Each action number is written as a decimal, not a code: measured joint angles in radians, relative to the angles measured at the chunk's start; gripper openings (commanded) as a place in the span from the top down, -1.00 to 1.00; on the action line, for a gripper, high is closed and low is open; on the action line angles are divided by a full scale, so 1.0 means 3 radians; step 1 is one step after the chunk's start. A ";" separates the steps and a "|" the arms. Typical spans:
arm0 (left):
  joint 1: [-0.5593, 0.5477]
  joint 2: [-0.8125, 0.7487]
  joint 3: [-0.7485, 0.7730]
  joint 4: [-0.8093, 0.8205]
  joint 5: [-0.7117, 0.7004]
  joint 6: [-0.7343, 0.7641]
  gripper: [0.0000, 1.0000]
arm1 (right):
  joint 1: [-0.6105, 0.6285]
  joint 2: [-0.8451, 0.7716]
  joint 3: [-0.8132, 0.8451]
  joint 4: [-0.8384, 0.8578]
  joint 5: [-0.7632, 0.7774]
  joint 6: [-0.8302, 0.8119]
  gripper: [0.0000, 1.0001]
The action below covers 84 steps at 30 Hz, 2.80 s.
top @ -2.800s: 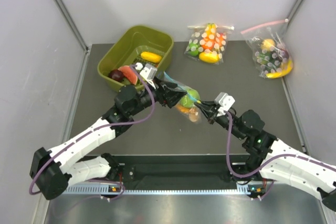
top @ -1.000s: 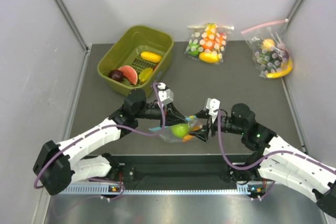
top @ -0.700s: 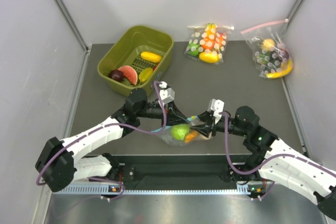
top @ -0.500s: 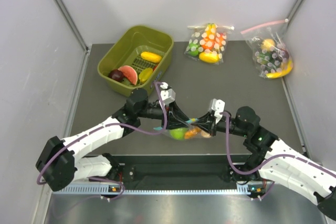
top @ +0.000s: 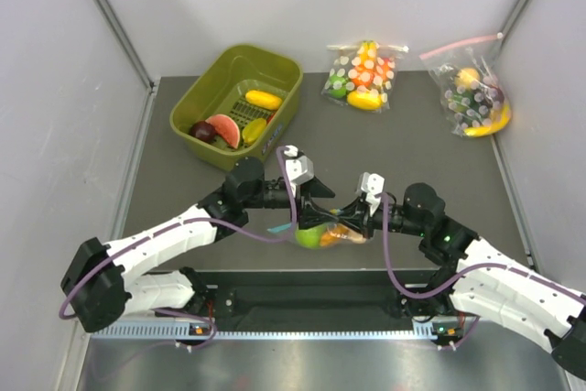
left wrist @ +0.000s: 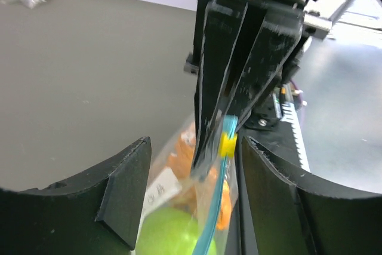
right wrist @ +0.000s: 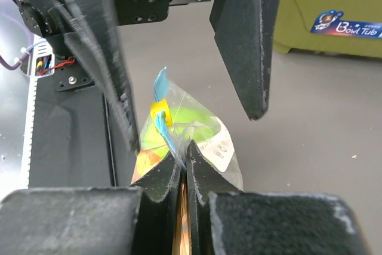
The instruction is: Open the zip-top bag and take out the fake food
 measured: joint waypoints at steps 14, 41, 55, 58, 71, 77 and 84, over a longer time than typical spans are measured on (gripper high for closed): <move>-0.0238 -0.0004 0.0141 -0.0340 -0.0398 0.0383 0.69 | -0.0013 0.0020 0.0000 -0.0029 -0.0005 -0.0001 1.00; -0.0210 0.0038 0.0240 -0.0575 -0.0036 0.0371 1.00 | -0.0014 -0.0153 -0.0022 -0.0097 0.0034 -0.0085 1.00; -0.0196 0.0038 0.0284 -0.0632 -0.0042 0.0409 1.00 | -0.0011 -0.0604 -0.0154 -0.0099 0.0282 -0.0086 1.00; -0.0196 0.0038 0.0284 -0.0636 -0.0037 0.0408 1.00 | -0.0011 -0.0603 -0.0154 -0.0100 0.0280 -0.0084 0.72; -0.0159 0.0165 0.0282 -0.0776 0.0212 0.0318 1.00 | -0.0014 -0.0254 -0.0122 -0.0080 0.0140 -0.0121 0.42; -0.0149 0.0186 0.0282 -0.0769 0.0215 0.0313 0.43 | -0.0014 -0.0112 -0.0122 -0.0067 -0.0025 -0.0117 1.00; -0.0150 0.0057 0.0282 -0.0924 -0.0036 0.0362 -0.09 | -0.0014 -0.0175 -0.0122 -0.0075 0.0006 -0.0116 1.00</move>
